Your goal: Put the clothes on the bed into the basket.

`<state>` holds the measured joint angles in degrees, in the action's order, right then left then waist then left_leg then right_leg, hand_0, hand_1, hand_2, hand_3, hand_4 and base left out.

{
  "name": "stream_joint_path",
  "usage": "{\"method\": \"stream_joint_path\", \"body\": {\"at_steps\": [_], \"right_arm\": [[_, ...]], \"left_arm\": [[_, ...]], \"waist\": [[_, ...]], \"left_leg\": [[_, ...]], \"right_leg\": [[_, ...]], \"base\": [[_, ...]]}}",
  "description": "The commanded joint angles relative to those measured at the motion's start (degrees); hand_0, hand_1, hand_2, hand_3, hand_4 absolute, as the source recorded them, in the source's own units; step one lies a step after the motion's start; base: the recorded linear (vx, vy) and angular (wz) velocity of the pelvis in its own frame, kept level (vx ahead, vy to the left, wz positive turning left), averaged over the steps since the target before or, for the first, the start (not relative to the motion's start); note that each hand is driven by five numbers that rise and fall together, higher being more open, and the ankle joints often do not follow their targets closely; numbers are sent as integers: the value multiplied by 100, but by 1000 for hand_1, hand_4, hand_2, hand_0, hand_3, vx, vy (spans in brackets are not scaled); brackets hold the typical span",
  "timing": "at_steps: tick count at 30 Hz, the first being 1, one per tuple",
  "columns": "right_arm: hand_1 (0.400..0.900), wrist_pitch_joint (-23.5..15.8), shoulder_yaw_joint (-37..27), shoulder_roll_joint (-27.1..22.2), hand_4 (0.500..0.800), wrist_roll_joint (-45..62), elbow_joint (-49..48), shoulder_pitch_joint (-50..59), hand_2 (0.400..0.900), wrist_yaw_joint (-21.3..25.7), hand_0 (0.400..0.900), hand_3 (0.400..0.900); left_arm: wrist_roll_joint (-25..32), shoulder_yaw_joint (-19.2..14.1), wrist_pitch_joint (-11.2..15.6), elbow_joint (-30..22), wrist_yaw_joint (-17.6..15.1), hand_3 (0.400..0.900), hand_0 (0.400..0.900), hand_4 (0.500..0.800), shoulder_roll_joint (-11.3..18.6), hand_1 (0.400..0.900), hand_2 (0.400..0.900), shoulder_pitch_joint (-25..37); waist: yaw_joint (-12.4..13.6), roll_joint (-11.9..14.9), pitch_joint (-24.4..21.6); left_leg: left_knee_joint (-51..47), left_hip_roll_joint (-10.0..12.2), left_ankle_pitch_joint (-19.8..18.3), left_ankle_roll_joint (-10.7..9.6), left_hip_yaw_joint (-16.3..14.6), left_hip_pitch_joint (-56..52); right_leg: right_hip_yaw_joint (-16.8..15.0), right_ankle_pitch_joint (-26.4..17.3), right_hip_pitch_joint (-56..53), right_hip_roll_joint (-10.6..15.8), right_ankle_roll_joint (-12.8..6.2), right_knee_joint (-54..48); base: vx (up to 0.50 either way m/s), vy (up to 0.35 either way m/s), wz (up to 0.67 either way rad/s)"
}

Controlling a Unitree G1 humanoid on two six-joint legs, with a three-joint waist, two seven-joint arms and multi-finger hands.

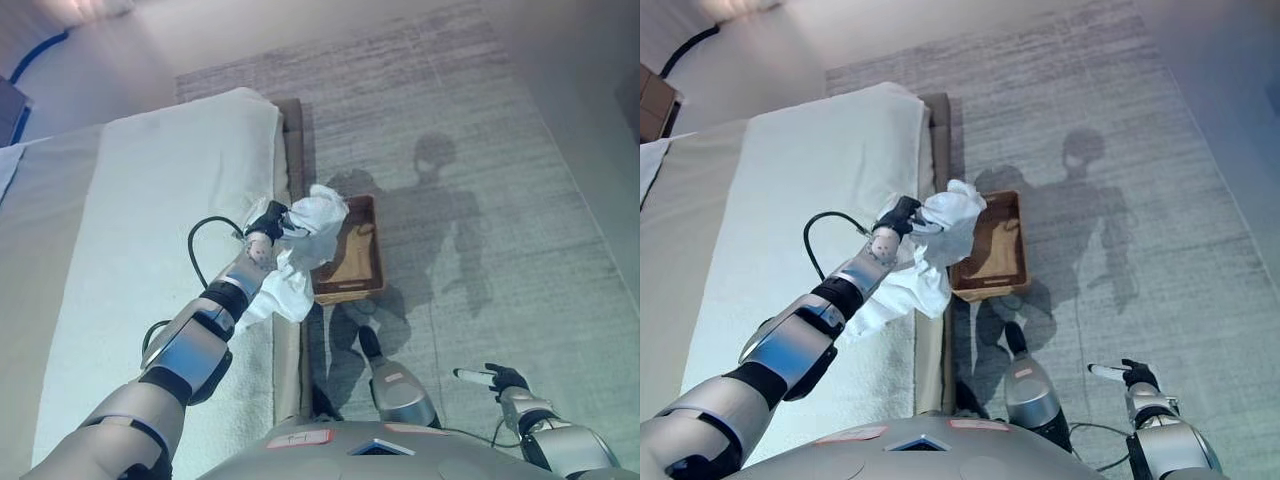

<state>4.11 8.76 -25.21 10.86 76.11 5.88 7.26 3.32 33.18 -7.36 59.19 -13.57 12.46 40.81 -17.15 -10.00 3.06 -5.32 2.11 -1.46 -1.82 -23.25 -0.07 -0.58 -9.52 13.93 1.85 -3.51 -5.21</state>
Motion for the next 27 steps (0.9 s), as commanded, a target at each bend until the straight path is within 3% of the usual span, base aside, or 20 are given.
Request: {"method": "stream_joint_path", "body": {"at_steps": [1,8,15,16,27], "right_arm": [[900,-105,-70,-415,800,161,315,220,900,218,900,900],[900,-164,-31,-432,800,232,306,273,900,224,900,900],[900,-194,20,-402,800,253,290,240,900,214,900,900],[900,-196,23,-404,800,257,306,250,900,227,900,900],[900,-158,52,-438,800,192,381,216,900,127,900,900]], "left_arm": [[191,-341,458,449,-246,400,400,500,125,400,400,1280],[275,-400,484,574,-252,400,400,500,264,400,400,1483],[277,-391,480,656,-226,400,400,500,214,400,400,1528],[252,-398,460,685,-246,900,900,800,203,900,900,1556],[349,-386,466,744,-20,900,900,800,74,900,900,1505]], "waist": [[-149,-165,134],[-209,-130,198],[-278,-93,199],[-272,-91,197],[-236,-121,185]], "left_leg": [[32,216,-150,-192,272,-156],[32,296,-139,-239,131,-118],[32,343,-168,-265,-3,-138],[32,345,-164,-268,-17,-144],[32,371,-166,-292,-64,-263]], "right_leg": [[-98,698,-673,-70,-270,21],[-206,679,-542,-154,-256,21],[-321,667,-466,-224,-245,21],[-344,668,-459,-236,-244,21],[-355,715,-538,-280,-221,21]], "base": [[104,-7,-16],[32,-42,-14],[29,-27,-15],[31,-22,-13],[19,-17,-3]]}}
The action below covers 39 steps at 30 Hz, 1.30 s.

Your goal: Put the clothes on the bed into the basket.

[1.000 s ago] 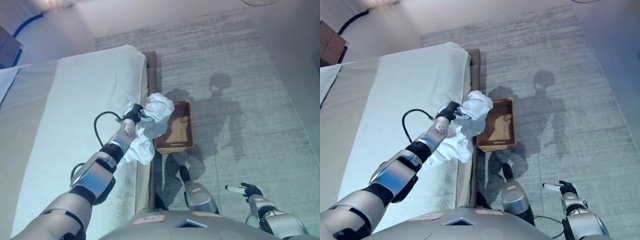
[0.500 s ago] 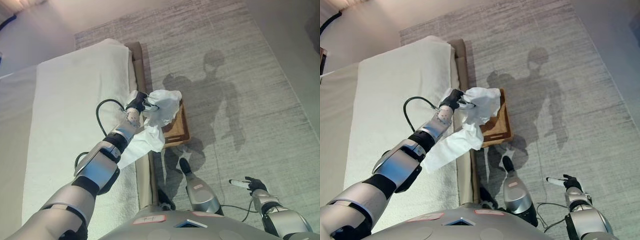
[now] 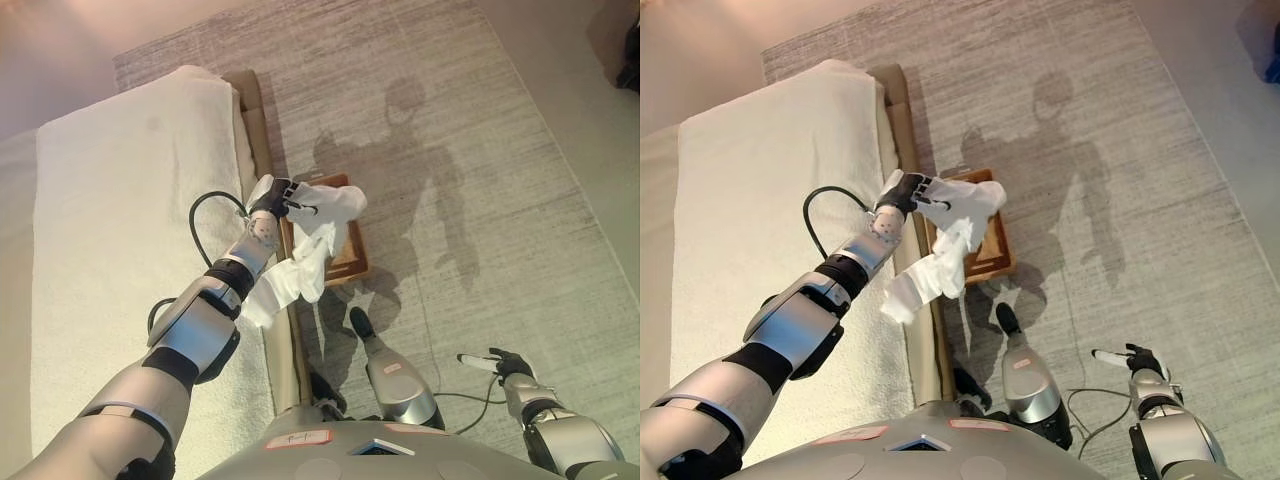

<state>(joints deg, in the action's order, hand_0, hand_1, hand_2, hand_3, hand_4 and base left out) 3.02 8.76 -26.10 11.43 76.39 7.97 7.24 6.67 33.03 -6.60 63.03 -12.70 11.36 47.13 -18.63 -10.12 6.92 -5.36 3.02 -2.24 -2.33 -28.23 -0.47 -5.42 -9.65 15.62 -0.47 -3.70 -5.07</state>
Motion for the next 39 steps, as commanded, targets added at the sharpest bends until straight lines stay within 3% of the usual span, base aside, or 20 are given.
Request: {"method": "stream_joint_path", "body": {"at_steps": [1,11,16,23,27,30,39], "right_arm": [[900,-41,55,-354,800,126,360,4,900,121,900,900],[900,-15,68,-329,800,69,410,15,900,70,900,900],[900,29,45,-238,800,64,428,111,900,-11,900,900],[900,116,-29,-93,800,3,550,278,900,-204,900,900],[900,127,-30,-4,800,-113,555,288,900,-347,900,900],[900,125,-58,40,800,-198,528,221,900,-412,900,900],[900,137,56,318,800,-538,409,-177,900,-582,900,900]], "left_arm": [[-3,-359,373,408,-78,900,900,800,168,900,900,873],[90,-584,295,618,-11,900,900,800,137,900,900,537],[252,-816,372,335,117,900,900,800,144,900,900,-252],[238,-944,447,-57,612,900,900,800,108,900,900,-1838],[-62,-1085,398,340,923,900,900,800,151,900,900,-2702],[-424,-1292,297,813,979,900,900,800,182,900,900,-3236],[-1025,-1762,163,1464,1106,900,900,800,342,900,900,-4266]], "waist": [[-86,-111,-202],[39,-76,-190],[277,92,-231],[687,315,-369],[885,447,-471],[1034,550,-549],[1322,790,-654]], "left_leg": [[36,283,-88,-242,447,-227],[36,273,-79,-241,631,-277],[36,247,34,-204,775,-295],[36,184,6,-139,1109,-447],[36,158,8,-106,1269,-484],[36,140,10,-88,1369,-501],[36,46,22,-24,1675,-504]], "right_leg": [[140,737,-726,-48,-196,7],[341,790,-916,-34,-171,7],[485,740,-1046,-1,-104,7],[817,806,-1375,71,-86,7],[964,822,-1490,102,-86,7],[1074,827,-1566,136,-96,7],[1385,842,-1747,231,-120,7]], "base": [[3,-19,11],[-15,-10,13],[-82,-31,19],[-48,6,31],[-62,30,22],[-71,44,17],[-59,51,23]]}}
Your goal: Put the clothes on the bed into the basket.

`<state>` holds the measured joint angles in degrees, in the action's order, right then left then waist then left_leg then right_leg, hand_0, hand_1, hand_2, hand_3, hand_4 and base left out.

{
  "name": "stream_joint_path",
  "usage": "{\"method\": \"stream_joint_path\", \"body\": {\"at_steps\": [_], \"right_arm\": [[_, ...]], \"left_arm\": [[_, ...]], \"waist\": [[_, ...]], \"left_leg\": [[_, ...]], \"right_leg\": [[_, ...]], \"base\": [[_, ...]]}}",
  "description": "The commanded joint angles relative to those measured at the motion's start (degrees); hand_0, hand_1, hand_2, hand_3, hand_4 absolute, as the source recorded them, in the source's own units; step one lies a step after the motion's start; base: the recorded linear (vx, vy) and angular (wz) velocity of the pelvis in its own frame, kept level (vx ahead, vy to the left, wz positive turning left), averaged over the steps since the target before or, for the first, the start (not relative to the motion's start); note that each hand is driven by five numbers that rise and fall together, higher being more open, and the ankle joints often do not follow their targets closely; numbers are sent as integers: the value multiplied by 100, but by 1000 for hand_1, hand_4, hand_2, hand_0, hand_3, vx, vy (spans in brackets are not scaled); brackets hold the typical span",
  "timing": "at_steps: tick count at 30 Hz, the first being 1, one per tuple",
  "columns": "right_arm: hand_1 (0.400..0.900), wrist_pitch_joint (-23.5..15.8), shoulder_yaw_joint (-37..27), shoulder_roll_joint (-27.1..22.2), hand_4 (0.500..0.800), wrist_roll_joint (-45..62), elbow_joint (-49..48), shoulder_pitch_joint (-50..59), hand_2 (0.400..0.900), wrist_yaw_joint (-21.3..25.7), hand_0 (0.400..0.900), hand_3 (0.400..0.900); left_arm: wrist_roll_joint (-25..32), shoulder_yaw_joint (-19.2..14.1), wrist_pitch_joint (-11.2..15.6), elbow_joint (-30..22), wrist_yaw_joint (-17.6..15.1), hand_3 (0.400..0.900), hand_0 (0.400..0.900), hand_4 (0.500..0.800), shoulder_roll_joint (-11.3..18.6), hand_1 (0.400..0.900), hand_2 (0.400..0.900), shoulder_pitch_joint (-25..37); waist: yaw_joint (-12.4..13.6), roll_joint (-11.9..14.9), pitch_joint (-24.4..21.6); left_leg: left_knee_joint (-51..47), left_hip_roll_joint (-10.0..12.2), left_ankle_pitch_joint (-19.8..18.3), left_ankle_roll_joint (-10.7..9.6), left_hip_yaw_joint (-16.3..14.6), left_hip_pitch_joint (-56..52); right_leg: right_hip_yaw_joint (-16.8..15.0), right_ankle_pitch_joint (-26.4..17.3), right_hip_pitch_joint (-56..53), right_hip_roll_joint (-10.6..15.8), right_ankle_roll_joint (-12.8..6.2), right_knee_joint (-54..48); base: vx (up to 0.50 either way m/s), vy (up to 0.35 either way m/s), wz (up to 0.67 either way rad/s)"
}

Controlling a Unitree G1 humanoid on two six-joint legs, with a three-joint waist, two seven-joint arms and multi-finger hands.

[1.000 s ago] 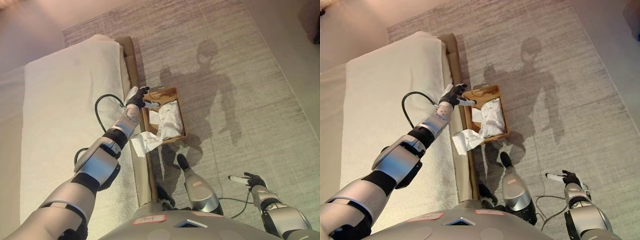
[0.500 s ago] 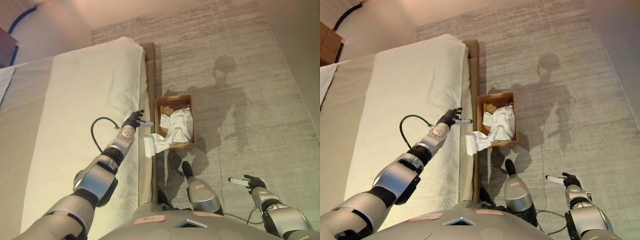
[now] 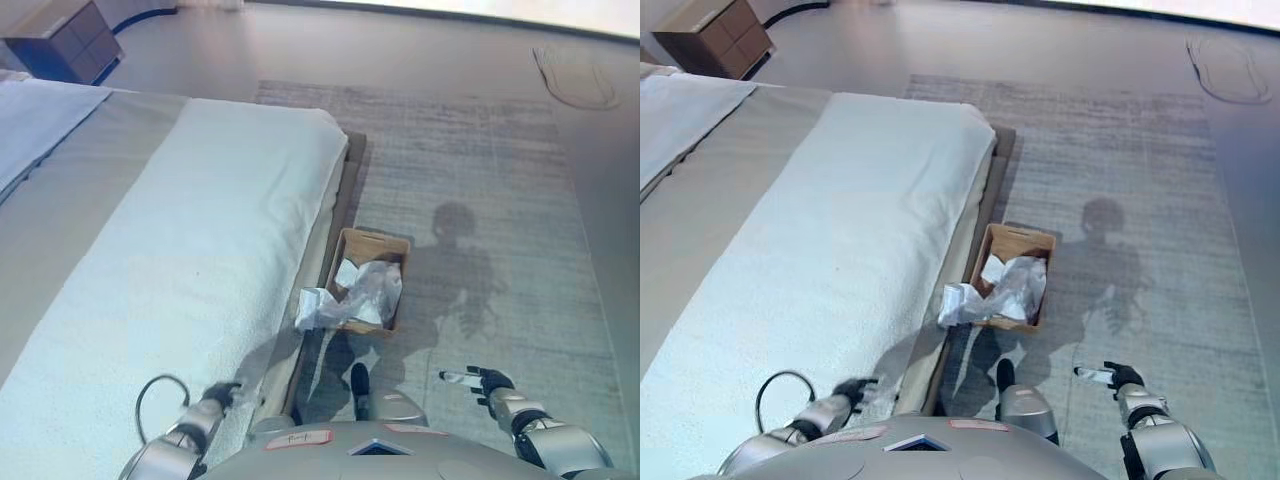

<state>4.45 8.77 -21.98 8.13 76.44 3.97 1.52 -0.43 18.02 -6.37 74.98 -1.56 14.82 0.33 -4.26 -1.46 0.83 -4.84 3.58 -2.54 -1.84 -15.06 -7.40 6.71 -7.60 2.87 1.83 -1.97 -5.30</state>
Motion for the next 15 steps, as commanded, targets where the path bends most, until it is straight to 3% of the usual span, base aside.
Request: {"method": "stream_joint_path", "body": {"at_steps": [1,15], "right_arm": [[900,-9,66,-74,800,-238,397,196,900,-18,900,900],[900,-35,393,213,800,-528,249,57,900,-18,900,900]], "left_arm": [[-326,-315,136,309,-12,900,900,800,31,900,900,374],[-458,-365,133,228,-142,900,900,800,111,900,900,253]], "waist": [[-82,-50,-46],[134,131,-26]], "left_leg": [[-16,-21,48,-68,387,183],[-16,-134,61,-11,724,186]], "right_leg": [[203,643,-495,14,-295,30],[525,695,-681,119,-323,30]], "base": [[-31,47,24],[-21,29,18]]}}
